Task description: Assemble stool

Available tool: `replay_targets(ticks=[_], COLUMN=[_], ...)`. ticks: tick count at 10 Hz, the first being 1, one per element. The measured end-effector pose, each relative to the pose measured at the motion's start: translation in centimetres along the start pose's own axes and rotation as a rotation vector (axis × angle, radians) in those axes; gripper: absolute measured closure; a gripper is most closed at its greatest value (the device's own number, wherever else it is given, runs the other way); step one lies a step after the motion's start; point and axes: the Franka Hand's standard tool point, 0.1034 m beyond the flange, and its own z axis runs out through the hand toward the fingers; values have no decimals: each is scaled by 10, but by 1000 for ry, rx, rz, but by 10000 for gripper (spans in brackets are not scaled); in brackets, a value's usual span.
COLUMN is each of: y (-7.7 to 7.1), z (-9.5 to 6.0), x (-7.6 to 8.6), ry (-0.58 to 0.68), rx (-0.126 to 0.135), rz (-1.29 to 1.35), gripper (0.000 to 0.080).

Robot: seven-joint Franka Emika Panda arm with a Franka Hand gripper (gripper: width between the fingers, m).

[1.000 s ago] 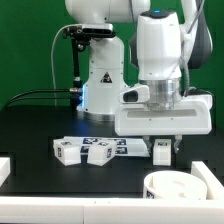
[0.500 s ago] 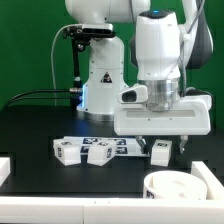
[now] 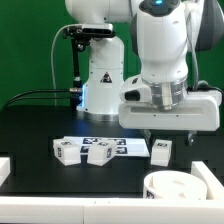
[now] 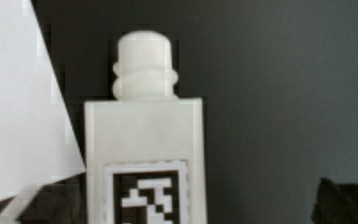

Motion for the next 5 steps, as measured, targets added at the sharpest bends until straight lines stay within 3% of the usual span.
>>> replay_targets(ticks=[2,5], y=[3,14], z=[-1,-10], x=[-1,25], ry=[-157,-400], rx=[3,32], rz=[7,34], gripper=[150,150])
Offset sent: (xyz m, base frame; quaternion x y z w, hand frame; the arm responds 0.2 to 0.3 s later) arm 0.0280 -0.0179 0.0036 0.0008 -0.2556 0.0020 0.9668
